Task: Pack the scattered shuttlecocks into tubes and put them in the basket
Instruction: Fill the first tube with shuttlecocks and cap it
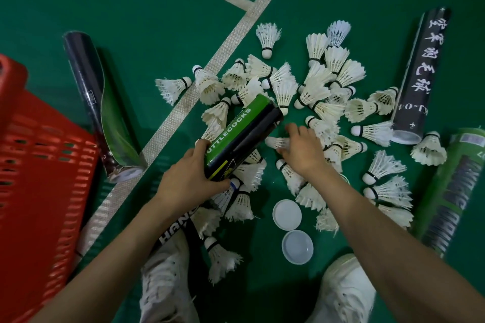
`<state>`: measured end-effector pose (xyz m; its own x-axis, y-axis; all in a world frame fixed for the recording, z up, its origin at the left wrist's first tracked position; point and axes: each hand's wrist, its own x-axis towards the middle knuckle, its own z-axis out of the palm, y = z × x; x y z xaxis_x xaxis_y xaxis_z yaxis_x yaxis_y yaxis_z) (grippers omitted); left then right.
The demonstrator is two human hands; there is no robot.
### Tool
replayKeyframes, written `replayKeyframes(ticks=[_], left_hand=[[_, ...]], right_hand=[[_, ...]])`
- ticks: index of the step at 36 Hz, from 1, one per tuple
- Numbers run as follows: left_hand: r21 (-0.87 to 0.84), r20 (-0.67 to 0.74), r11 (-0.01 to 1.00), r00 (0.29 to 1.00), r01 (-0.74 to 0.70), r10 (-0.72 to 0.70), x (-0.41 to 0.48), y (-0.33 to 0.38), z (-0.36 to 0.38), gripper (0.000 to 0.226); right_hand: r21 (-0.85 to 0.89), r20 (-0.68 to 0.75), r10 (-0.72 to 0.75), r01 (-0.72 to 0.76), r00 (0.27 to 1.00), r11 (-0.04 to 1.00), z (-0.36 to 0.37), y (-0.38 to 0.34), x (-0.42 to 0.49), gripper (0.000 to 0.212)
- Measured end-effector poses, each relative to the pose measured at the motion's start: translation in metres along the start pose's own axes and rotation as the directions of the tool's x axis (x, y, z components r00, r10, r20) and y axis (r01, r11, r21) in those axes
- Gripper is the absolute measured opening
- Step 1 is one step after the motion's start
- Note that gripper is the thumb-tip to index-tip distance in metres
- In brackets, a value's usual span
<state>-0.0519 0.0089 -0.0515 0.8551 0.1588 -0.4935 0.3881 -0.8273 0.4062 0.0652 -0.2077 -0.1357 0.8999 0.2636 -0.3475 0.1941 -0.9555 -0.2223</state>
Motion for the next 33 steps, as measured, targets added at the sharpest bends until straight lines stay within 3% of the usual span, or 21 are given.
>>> replayKeyframes(ticks=[4, 6, 9, 13, 18, 19, 22, 27, 30, 33], left_hand=[[0.004, 0.0, 1.0, 1.0, -0.001, 0.001, 0.0, -0.001, 0.001, 0.086], [0.0, -0.004, 1.0, 1.0, -0.001, 0.001, 0.0, -0.002, 0.001, 0.086], [-0.003, 0.005, 1.0, 1.0, -0.009, 0.009, 0.001, -0.002, 0.001, 0.087], [0.019, 0.038, 0.999, 0.999, -0.026, 0.025, 0.0, -0.003, 0.003, 0.09], [0.02, 0.058, 0.999, 0.998, -0.042, 0.04, -0.001, -0.003, 0.002, 0.094], [0.008, 0.058, 0.999, 0.997, -0.052, 0.052, -0.001, -0.002, 0.001, 0.094], [-0.015, 0.074, 0.996, 0.993, -0.09, 0.091, -0.001, -0.001, -0.002, 0.094], [0.083, 0.142, 0.985, 0.98, -0.149, 0.137, 0.001, 0.001, -0.001, 0.098], [0.119, 0.162, 0.975, 0.973, -0.186, 0.166, 0.0, 0.003, 0.002, 0.098], [0.063, 0.162, 0.978, 0.969, -0.2, 0.188, -0.001, 0.004, 0.003, 0.099]], right_hand=[[0.112, -0.067, -0.007, 0.014, 0.998, 0.994, 0.006, 0.009, -0.003, 0.041], [0.291, -0.157, 0.051, -0.003, 0.986, 0.957, 0.001, 0.011, -0.005, 0.033], [0.567, -0.235, 0.213, -0.044, 0.948, 0.822, -0.016, 0.01, -0.009, 0.029], [0.745, -0.212, 0.255, -0.013, 0.944, 0.667, -0.036, 0.013, -0.016, 0.023], [0.948, -0.021, 0.271, -0.067, 0.962, 0.311, -0.057, 0.016, -0.023, 0.017], [0.956, -0.012, 0.246, -0.061, 0.969, 0.287, -0.06, 0.019, -0.024, 0.014], [0.946, 0.034, 0.087, -0.06, 0.996, 0.318, -0.072, 0.028, -0.028, 0.006], [0.852, 0.13, -0.062, -0.079, 0.99, 0.517, -0.088, 0.029, -0.036, 0.018], [0.864, 0.163, -0.082, -0.102, 0.983, 0.493, -0.09, 0.022, -0.04, 0.031], [0.9, 0.193, -0.05, -0.157, 0.98, 0.406, -0.082, 0.012, -0.042, 0.052]])
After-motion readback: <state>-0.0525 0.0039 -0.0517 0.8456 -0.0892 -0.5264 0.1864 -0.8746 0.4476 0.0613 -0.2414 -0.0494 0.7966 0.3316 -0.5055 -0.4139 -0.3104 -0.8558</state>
